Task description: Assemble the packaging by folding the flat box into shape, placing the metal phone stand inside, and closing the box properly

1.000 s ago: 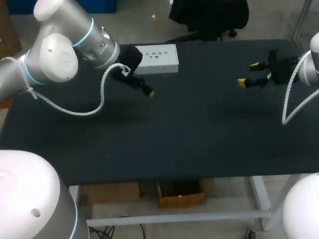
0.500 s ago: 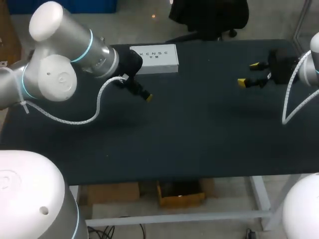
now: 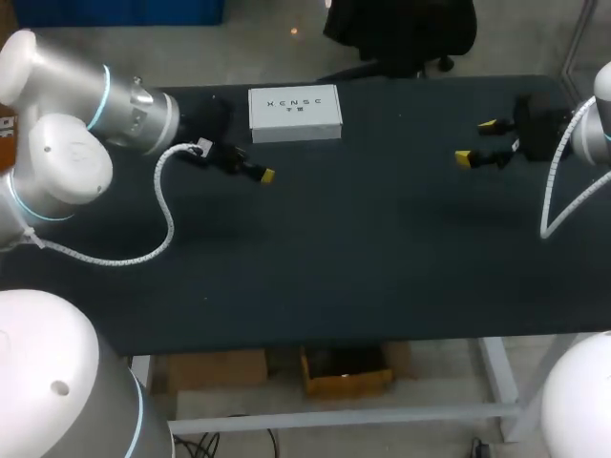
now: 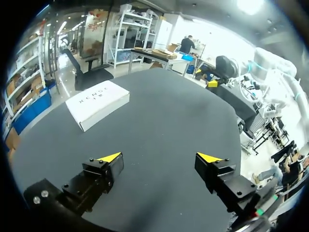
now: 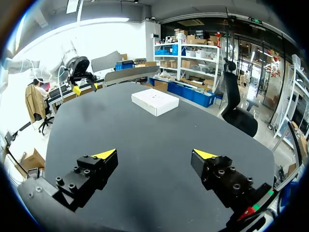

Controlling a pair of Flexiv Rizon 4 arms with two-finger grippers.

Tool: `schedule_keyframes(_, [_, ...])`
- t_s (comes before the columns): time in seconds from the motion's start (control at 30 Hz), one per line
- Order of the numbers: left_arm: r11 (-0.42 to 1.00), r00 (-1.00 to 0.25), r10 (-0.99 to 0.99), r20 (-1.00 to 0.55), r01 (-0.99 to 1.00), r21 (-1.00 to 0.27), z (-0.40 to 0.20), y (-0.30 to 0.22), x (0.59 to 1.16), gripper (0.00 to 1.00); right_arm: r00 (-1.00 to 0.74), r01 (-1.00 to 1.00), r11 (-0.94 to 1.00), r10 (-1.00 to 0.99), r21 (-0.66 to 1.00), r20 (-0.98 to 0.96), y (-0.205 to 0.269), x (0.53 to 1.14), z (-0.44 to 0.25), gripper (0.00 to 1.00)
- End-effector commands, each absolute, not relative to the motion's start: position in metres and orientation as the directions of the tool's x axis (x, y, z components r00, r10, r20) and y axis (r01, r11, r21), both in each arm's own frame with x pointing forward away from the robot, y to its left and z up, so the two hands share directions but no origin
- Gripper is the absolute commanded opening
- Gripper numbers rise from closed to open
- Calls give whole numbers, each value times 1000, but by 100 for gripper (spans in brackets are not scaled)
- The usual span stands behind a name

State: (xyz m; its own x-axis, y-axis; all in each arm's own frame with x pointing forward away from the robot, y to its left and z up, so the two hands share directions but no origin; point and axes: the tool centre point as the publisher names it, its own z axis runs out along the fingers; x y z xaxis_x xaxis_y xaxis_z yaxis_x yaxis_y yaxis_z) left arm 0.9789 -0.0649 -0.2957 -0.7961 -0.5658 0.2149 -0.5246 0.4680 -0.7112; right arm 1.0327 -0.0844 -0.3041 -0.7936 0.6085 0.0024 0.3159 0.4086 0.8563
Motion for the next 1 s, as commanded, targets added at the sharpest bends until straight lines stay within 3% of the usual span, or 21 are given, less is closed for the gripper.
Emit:
schedule_keyframes(0.03, [433, -809, -559, 180, -470, -769, -297, -54, 972, 100, -795, 312, 406, 607, 859, 2, -85, 1032, -305, 100])
schedule_keyframes(0.67, [377, -682, -731, 10, -416, -828, -287, -33, 970, 100, -795, 312, 406, 607, 859, 2, -85, 1032, -305, 100])
schedule_keyframes(1.0, [330, -660, -748, 65, -456, -827, -280, -15, 970, 100, -795, 312, 406, 607, 859, 2, -85, 1032, -305, 100])
